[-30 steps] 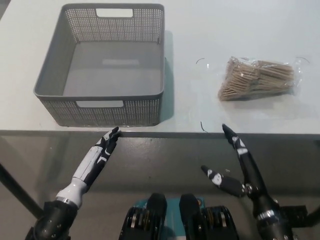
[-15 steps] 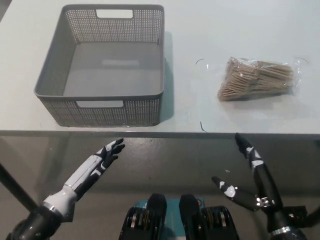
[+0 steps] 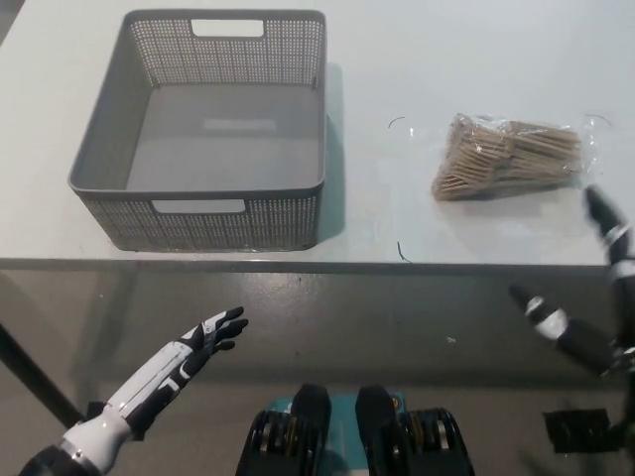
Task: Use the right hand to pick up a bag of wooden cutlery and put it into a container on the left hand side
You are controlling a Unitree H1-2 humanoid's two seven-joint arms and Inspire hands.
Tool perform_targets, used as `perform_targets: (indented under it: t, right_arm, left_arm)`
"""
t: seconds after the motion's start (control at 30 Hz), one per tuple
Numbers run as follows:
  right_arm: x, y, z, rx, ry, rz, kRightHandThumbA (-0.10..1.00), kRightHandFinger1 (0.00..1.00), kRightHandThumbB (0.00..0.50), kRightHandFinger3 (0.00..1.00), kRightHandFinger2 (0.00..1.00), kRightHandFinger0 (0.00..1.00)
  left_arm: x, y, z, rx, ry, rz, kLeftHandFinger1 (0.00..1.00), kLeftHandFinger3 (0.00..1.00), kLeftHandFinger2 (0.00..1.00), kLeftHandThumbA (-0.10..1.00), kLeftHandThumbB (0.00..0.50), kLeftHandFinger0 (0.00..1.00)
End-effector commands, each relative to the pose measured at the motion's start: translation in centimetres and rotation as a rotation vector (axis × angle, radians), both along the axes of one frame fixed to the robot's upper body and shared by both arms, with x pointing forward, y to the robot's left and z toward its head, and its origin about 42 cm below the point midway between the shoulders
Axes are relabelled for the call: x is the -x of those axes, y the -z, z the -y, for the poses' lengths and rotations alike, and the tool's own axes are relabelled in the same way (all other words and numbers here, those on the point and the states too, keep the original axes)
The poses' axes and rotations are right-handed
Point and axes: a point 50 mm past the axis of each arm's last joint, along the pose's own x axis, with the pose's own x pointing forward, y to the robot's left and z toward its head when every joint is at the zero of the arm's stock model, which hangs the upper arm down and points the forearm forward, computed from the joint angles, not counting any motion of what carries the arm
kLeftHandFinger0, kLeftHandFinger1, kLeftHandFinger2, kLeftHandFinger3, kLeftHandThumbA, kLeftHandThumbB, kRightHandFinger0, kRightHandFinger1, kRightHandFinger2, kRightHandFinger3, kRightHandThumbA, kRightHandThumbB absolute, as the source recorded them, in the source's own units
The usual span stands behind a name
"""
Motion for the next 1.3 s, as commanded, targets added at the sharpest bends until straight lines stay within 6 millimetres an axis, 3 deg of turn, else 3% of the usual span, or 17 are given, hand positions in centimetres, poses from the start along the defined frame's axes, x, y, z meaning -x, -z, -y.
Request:
perform_targets:
  t: [0.0, 0.03, 0.1, 0.2, 0.33, 0.43, 0.47, 0.53, 0.6, 0.83, 0.93, 1.0, 1.27]
  right_arm:
    - [-1.7, -6.3, 1.4, 0.137, 0.058, 0.064, 0.85, 1.00, 0.268, 1.00, 1.00, 1.00]
    - [-2.0, -7.1, 1.6, 0.163, 0.069, 0.068, 0.84, 1.00, 0.268, 1.00, 1.00, 1.00]
    - [-3.4, -9.2, 1.9, 0.267, 0.092, 0.041, 0.86, 1.00, 0.324, 1.00, 1.00, 1.00]
    - [-6.1, -12.9, 2.6, 0.421, 0.108, 0.027, 0.77, 1.00, 0.359, 1.00, 1.00, 1.00]
    - [-9.4, -16.2, 3.4, 0.522, 0.090, -0.048, 0.72, 1.00, 0.409, 1.00, 1.00, 1.00]
    - [-11.8, -18.2, 3.1, 0.625, 0.095, -0.086, 0.68, 1.00, 0.447, 1.00, 1.00, 1.00]
    - [-13.5, -19.3, 2.9, 0.661, 0.087, -0.120, 0.62, 1.00, 0.473, 1.00, 1.00, 1.00]
    - [-14.9, -20.3, 2.7, 0.721, 0.086, -0.160, 0.63, 1.00, 0.490, 1.00, 1.00, 1.00]
    - [-17.6, -22.0, 2.2, 0.840, 0.074, -0.234, 0.64, 1.00, 0.500, 1.00, 1.00, 1.00]
    - [-21.0, -22.9, 1.2, 1.006, 0.050, -0.391, 0.55, 1.00, 0.500, 1.00, 1.00, 1.00]
    - [-22.8, -23.7, 0.6, 1.110, 0.051, -0.428, 0.62, 1.00, 0.500, 1.00, 1.00, 1.00]
    - [-23.9, -24.2, 0.3, 1.138, 0.043, -0.480, 0.58, 1.00, 0.500, 1.00, 1.00, 1.00]
    - [-25.4, -23.2, 0.1, 1.275, 0.017, -0.637, 0.59, 1.00, 0.500, 1.00, 1.00, 1.00]
  left_arm:
    - [-0.5, -1.5, -0.1, 0.044, -0.012, 0.025, 1.00, 1.00, 1.00, 1.00, 0.368, 1.00]
    - [-0.7, -1.5, 0.0, 0.050, -0.017, 0.027, 1.00, 1.00, 1.00, 1.00, 0.369, 1.00]
    - [-0.5, -0.7, 0.4, 0.064, -0.049, 0.030, 1.00, 1.00, 1.00, 1.00, 0.366, 1.00]
    - [-0.7, 0.5, 0.8, 0.097, -0.077, 0.023, 1.00, 1.00, 1.00, 1.00, 0.363, 1.00]
    - [-0.2, 1.8, 0.8, 0.103, -0.095, 0.001, 1.00, 1.00, 1.00, 1.00, 0.348, 1.00]
    - [0.0, 2.4, 0.6, 0.121, -0.100, -0.024, 1.00, 1.00, 1.00, 1.00, 0.349, 1.00]
    - [-0.1, 2.6, 0.6, 0.123, -0.099, -0.020, 1.00, 1.00, 1.00, 1.00, 0.322, 1.00]
    - [-0.1, 2.8, 0.6, 0.123, -0.097, -0.017, 1.00, 1.00, 1.00, 1.00, 0.319, 1.00]
    - [-0.3, 3.0, 0.6, 0.120, -0.099, -0.016, 1.00, 1.00, 1.00, 1.00, 0.303, 1.00]
    - [1.3, 4.2, 0.5, 0.106, -0.105, -0.046, 1.00, 1.00, 1.00, 1.00, 0.319, 1.00]
    - [1.4, 4.4, 0.5, 0.115, -0.107, -0.046, 1.00, 1.00, 1.00, 1.00, 0.308, 1.00]
    - [1.4, 4.5, 0.5, 0.117, -0.105, -0.044, 1.00, 1.00, 1.00, 1.00, 0.309, 1.00]
    - [1.7, 4.7, 0.3, 0.122, -0.109, -0.057, 1.00, 1.00, 1.00, 1.00, 0.329, 1.00]
